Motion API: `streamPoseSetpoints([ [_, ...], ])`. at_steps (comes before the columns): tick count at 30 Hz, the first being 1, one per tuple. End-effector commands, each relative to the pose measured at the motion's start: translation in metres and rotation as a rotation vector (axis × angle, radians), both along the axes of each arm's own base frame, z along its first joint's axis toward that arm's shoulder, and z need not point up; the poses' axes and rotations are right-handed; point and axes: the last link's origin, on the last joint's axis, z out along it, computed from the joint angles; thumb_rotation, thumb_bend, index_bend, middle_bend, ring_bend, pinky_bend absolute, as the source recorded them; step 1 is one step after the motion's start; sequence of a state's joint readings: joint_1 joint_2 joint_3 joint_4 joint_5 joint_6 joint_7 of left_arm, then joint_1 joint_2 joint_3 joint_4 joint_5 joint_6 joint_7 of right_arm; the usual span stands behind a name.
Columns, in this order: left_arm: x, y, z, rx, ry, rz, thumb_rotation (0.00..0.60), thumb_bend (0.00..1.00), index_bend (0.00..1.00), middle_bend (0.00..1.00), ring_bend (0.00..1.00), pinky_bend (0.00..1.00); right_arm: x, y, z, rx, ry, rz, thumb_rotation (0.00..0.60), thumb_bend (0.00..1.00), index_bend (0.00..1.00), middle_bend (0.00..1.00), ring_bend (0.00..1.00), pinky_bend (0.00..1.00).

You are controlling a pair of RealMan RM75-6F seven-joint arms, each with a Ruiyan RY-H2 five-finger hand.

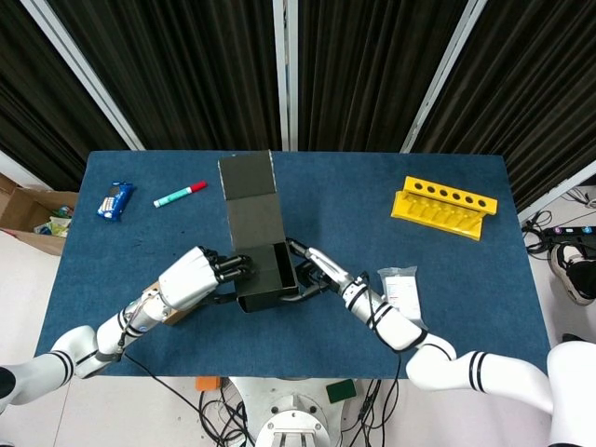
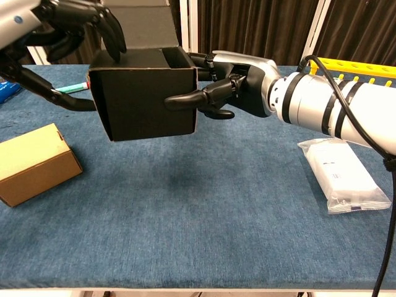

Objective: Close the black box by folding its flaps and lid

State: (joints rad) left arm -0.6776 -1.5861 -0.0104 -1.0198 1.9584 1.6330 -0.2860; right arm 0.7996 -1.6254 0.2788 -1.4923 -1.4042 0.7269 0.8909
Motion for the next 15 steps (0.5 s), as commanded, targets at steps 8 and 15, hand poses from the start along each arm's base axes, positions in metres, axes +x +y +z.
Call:
streamPoseSetpoints([
  [8, 0.001, 0.004, -0.010, -0.022, 0.028, -0.008, 0.600, 0.00, 0.45, 0.40, 0.80, 1.00, -0.004, -0.003, -0.003, 0.006, -0.033, 0.013, 0.600, 0.17, 0.14, 0.35, 0.75, 1.00],
  [15, 0.001, 0.006, -0.018, -0.040, 0.046, -0.005, 0.600, 0.02, 0.48, 0.44, 0.80, 1.00, -0.007, -0.005, -0.010, 0.016, -0.058, 0.012, 0.600, 0.18, 0.14, 0.35, 0.75, 1.00],
])
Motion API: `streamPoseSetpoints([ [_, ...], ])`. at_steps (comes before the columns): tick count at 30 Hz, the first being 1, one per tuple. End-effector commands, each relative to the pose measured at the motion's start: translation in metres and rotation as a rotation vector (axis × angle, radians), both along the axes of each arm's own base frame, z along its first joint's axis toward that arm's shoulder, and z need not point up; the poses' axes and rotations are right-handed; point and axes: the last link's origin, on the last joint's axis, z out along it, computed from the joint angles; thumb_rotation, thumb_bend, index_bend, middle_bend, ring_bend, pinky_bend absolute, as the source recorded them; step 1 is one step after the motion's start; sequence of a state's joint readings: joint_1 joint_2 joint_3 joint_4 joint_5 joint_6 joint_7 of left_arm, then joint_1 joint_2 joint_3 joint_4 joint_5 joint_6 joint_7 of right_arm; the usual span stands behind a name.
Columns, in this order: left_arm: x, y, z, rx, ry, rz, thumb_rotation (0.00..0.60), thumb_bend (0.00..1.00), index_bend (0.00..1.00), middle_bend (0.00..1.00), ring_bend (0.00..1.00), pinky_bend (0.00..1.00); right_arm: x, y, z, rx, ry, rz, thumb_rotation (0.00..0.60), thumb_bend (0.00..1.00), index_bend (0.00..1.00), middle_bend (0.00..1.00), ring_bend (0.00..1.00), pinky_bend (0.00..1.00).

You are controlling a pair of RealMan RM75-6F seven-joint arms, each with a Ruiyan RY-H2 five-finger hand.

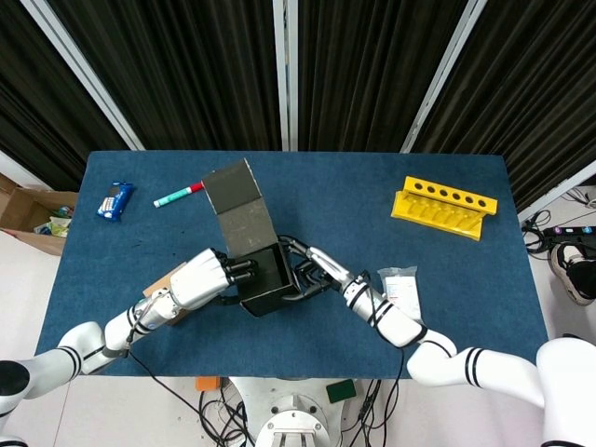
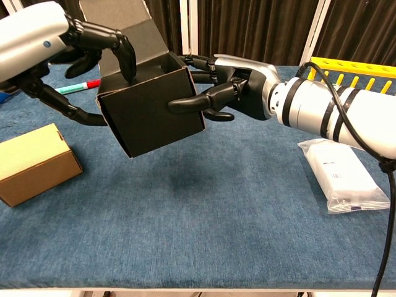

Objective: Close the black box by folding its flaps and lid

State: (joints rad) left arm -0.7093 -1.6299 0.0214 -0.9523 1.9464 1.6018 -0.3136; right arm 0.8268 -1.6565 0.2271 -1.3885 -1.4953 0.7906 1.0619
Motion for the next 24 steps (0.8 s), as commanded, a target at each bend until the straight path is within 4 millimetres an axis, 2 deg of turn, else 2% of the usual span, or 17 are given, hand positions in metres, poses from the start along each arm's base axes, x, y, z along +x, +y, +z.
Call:
streamPoseSetpoints([
  [1, 0.001, 0.002, -0.001, 0.011, 0.002, -0.008, 0.600, 0.02, 0.49, 0.44, 0.79, 1.00, 0.001, 0.000, -0.003, 0.006, -0.013, 0.011, 0.600, 0.18, 0.14, 0.36, 0.75, 1.00],
  [7, -0.003, 0.007, -0.004, 0.046, 0.054, -0.022, 0.600, 0.03, 0.52, 0.48, 0.78, 1.00, -0.003, -0.005, -0.006, 0.032, 0.014, 0.030, 0.600, 0.17, 0.14, 0.35, 0.72, 0.97],
  [12, -0.009, 0.007, -0.012, 0.041, 0.079, -0.013, 0.600, 0.04, 0.52, 0.49, 0.77, 1.00, -0.007, -0.011, -0.011, 0.061, 0.007, 0.010, 0.600, 0.12, 0.14, 0.34, 0.70, 0.94],
  [18, -0.012, 0.009, -0.020, 0.014, 0.085, 0.007, 0.600, 0.06, 0.47, 0.48, 0.74, 1.00, -0.011, -0.013, -0.020, 0.081, -0.009, -0.009, 0.600, 0.12, 0.14, 0.34, 0.70, 0.94],
  [21, -0.013, 0.007, -0.023, -0.011, 0.082, 0.016, 0.600, 0.10, 0.48, 0.48, 0.73, 1.00, -0.011, -0.014, -0.021, 0.081, -0.023, -0.016, 0.600, 0.12, 0.14, 0.34, 0.70, 0.93],
  [24, -0.014, 0.007, -0.027, -0.029, 0.089, 0.018, 0.600, 0.22, 0.49, 0.48, 0.73, 0.99, -0.011, -0.015, -0.021, 0.079, -0.033, -0.016, 0.600, 0.12, 0.14, 0.34, 0.70, 0.93],
])
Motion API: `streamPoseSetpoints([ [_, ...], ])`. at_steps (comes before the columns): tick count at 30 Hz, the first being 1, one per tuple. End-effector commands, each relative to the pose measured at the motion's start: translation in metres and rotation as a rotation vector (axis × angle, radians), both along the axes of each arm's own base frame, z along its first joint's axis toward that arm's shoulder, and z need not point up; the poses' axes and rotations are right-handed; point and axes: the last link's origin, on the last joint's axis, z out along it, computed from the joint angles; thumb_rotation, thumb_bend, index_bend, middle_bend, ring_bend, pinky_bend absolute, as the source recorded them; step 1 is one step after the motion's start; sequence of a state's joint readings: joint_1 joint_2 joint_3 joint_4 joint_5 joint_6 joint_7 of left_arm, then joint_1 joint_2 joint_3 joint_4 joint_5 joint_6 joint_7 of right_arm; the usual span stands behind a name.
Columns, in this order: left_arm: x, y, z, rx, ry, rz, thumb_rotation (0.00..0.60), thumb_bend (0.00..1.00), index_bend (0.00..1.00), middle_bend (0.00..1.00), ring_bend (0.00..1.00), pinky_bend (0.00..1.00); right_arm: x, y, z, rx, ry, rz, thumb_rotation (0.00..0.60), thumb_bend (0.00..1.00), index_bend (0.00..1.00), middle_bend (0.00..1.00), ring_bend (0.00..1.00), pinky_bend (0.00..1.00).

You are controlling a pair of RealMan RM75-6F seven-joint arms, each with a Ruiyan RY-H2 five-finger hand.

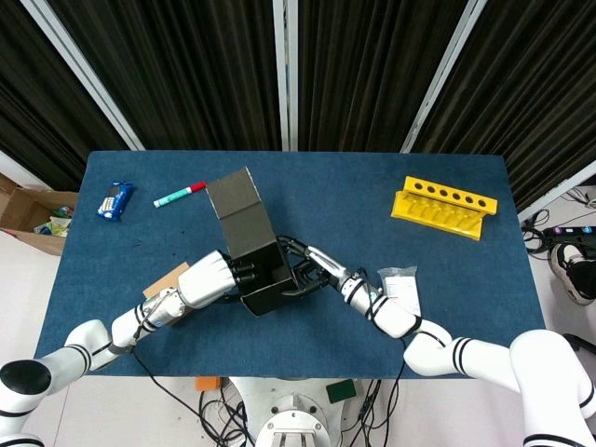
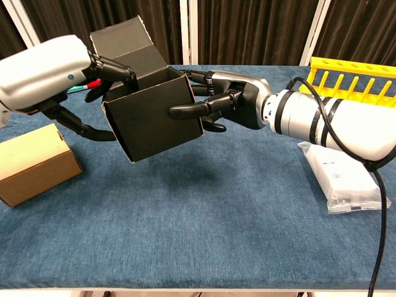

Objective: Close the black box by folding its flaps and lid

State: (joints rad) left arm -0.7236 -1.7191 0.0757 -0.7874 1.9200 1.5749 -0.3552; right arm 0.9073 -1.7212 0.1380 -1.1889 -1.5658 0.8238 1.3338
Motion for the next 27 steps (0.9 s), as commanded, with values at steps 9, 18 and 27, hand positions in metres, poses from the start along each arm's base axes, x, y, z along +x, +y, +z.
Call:
streamPoseSetpoints([
  [9, 0.003, -0.005, -0.001, -0.095, -0.036, 0.040, 0.600, 0.49, 0.52, 0.49, 0.73, 0.98, -0.002, 0.000, 0.002, -0.036, -0.013, 0.014, 0.600, 0.12, 0.14, 0.34, 0.71, 0.93],
  [18, 0.011, -0.005, 0.005, -0.109, -0.061, 0.050, 0.600, 0.49, 0.67, 0.65, 0.73, 0.98, -0.001, 0.002, 0.008, -0.060, -0.037, 0.023, 0.600, 0.12, 0.14, 0.34, 0.71, 0.93],
  [27, 0.012, -0.005, 0.012, -0.084, -0.056, 0.035, 0.600, 0.48, 0.65, 0.64, 0.73, 0.98, -0.001, 0.003, 0.010, -0.080, -0.022, 0.032, 0.600, 0.12, 0.14, 0.34, 0.71, 0.93],
])
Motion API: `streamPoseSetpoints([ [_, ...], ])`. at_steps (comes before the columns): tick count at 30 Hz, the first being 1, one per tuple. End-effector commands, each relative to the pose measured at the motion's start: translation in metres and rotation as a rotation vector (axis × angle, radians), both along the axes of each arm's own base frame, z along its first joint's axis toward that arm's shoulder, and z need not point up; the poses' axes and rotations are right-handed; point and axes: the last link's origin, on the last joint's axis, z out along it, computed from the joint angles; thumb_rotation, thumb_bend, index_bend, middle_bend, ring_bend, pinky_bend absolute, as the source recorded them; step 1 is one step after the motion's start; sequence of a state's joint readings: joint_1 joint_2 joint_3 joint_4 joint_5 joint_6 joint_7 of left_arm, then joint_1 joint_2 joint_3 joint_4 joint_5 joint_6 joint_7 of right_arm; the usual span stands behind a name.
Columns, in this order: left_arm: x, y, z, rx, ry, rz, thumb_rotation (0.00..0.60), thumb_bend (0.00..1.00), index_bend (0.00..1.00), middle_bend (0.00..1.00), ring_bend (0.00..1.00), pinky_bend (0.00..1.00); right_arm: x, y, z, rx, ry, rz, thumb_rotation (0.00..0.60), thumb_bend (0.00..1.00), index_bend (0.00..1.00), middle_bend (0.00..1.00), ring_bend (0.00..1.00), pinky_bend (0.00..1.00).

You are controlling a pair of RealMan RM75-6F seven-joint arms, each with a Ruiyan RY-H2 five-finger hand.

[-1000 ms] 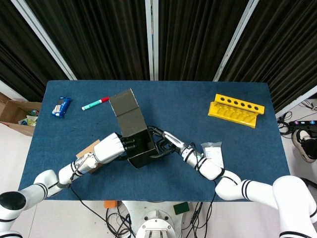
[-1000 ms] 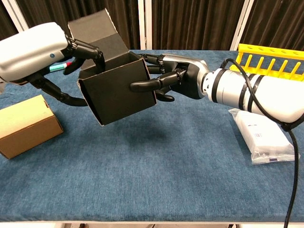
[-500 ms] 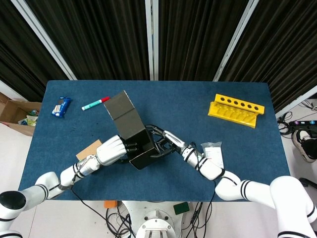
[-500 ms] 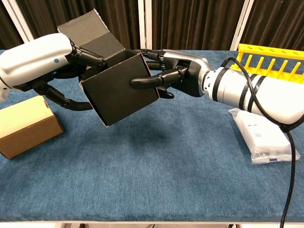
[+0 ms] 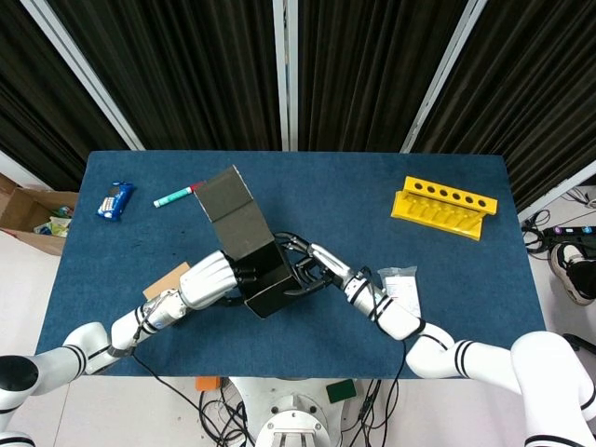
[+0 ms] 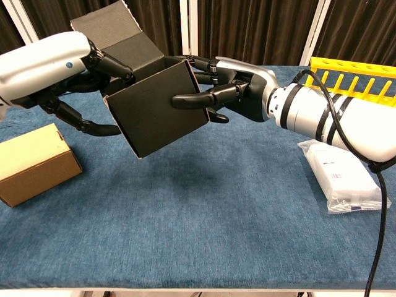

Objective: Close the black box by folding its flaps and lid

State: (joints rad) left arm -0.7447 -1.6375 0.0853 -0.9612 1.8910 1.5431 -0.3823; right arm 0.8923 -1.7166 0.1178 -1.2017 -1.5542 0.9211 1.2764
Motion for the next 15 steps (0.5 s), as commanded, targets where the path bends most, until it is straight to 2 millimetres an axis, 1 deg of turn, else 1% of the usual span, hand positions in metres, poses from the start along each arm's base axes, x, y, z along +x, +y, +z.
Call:
streamPoseSetpoints([
  [1, 0.000, -0.001, 0.002, 0.011, 0.005, -0.006, 0.600, 0.47, 0.61, 0.61, 0.72, 0.98, 0.000, 0.000, 0.000, -0.007, 0.007, 0.002, 0.600, 0.12, 0.14, 0.34, 0.71, 0.93],
  [3, -0.001, -0.001, 0.003, 0.021, 0.012, -0.009, 0.600, 0.42, 0.53, 0.52, 0.70, 0.97, -0.001, -0.001, 0.001, -0.014, 0.013, 0.003, 0.600, 0.12, 0.14, 0.34, 0.71, 0.93],
  [5, -0.002, -0.001, 0.005, 0.034, 0.018, -0.007, 0.600, 0.32, 0.44, 0.42, 0.66, 0.96, -0.001, -0.001, 0.001, -0.022, 0.014, 0.000, 0.600, 0.12, 0.14, 0.34, 0.71, 0.93],
  [7, -0.004, -0.001, 0.007, 0.044, 0.023, -0.004, 0.600, 0.25, 0.39, 0.35, 0.61, 0.93, -0.002, -0.002, 0.003, -0.031, 0.017, -0.005, 0.600, 0.12, 0.14, 0.34, 0.71, 0.93],
  [9, -0.004, -0.002, 0.008, 0.052, 0.022, -0.004, 0.600, 0.19, 0.36, 0.31, 0.54, 0.88, -0.003, -0.004, 0.004, -0.036, 0.020, -0.011, 0.600, 0.12, 0.14, 0.34, 0.71, 0.93],
  [11, -0.005, -0.002, 0.010, 0.068, 0.023, -0.012, 0.600, 0.15, 0.36, 0.28, 0.47, 0.83, -0.004, -0.005, 0.005, -0.042, 0.025, -0.019, 0.600, 0.12, 0.14, 0.34, 0.71, 0.93],
  [15, -0.007, -0.004, 0.013, 0.093, 0.011, -0.016, 0.600, 0.10, 0.34, 0.27, 0.43, 0.82, -0.009, -0.009, 0.005, -0.051, 0.044, -0.040, 0.600, 0.12, 0.14, 0.34, 0.71, 0.93],
])
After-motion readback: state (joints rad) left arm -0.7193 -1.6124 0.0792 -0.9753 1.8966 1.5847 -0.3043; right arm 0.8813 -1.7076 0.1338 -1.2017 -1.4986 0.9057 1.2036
